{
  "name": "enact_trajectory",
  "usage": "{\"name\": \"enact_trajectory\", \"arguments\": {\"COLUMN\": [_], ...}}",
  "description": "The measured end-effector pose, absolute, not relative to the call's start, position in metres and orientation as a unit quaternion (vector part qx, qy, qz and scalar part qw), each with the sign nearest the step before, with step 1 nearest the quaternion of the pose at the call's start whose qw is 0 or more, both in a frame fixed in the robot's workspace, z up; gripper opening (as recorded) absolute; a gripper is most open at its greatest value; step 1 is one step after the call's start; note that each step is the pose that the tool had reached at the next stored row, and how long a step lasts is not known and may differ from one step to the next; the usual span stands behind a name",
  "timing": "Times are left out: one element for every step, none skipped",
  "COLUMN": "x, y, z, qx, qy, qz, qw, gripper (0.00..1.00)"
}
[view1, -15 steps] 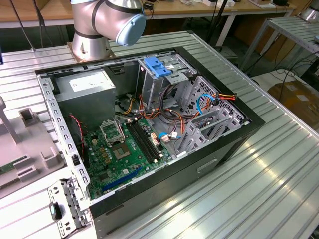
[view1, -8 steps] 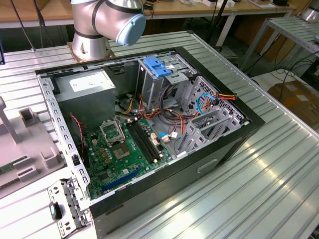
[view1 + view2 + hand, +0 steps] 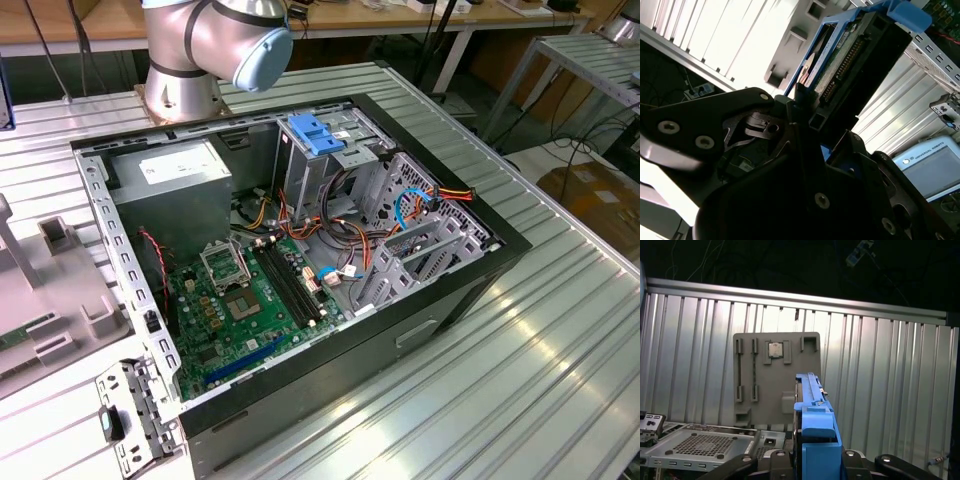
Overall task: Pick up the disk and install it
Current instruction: 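Pick up the disk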
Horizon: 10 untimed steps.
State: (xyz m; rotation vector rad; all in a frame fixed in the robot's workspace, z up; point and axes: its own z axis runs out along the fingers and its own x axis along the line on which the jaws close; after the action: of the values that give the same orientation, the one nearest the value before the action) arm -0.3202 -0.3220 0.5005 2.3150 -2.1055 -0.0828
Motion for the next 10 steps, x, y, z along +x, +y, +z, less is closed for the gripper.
{"name": "enact_trajectory", "arguments": {"x": [-0.3198,-0.3191,-0.3185,-0.3178,-0.3174,-0.3170,-0.3165,-0.3161,-0.3126,-0.3103], "y": [-0.3222,-0.3225,-0.3228,-0.3231,-0.3233,-0.3235,-0.3237,-0.3238,-0.3251,-0.3260], "z": [0.5005,0.5005,0.5005,0.5005,0.5005,0.5005,0.5005,0.5005,0.5005,0.5005], "qx": [0.740,0.740,0.740,0.740,0.740,0.740,0.740,0.740,0.740,0.740], "qy": [-0.673,-0.673,-0.673,-0.673,-0.673,-0.673,-0.673,-0.673,-0.673,-0.673], "qz": [-0.026,-0.026,-0.026,-0.026,-0.026,-0.026,-0.026,-0.026,-0.026,-0.026], "qw": [0.006,0.006,0.006,0.006,0.006,0.006,0.006,0.006,0.006,0.006], "gripper": [0.36,0.36,0.36,0.36,0.36,0.36,0.36,0.36,0.36,0.36]}}
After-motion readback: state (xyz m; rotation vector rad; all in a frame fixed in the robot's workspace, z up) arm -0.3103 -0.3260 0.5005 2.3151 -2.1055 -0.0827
